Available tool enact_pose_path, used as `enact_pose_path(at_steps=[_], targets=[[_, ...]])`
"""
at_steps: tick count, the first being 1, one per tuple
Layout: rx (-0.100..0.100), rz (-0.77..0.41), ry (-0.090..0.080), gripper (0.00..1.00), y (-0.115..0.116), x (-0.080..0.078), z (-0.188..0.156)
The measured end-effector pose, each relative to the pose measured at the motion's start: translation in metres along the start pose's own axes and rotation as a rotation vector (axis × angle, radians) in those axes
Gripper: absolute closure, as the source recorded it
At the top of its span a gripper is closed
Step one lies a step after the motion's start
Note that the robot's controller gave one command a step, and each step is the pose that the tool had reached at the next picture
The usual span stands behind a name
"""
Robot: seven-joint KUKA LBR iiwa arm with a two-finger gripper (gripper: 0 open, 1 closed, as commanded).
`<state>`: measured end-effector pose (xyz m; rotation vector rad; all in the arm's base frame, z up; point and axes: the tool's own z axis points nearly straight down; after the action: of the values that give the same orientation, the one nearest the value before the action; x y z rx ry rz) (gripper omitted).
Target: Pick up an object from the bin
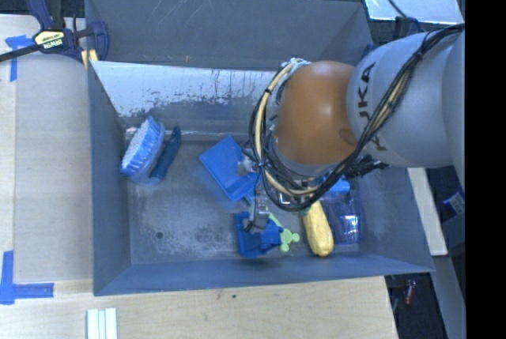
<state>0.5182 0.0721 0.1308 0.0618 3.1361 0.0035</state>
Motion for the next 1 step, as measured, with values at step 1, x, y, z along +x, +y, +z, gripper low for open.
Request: enact_pose_path(at_steps=[1], targets=[[0.0, -0.119, -0.004, 0.0, 0.0099, -0.0032, -0.0181]])
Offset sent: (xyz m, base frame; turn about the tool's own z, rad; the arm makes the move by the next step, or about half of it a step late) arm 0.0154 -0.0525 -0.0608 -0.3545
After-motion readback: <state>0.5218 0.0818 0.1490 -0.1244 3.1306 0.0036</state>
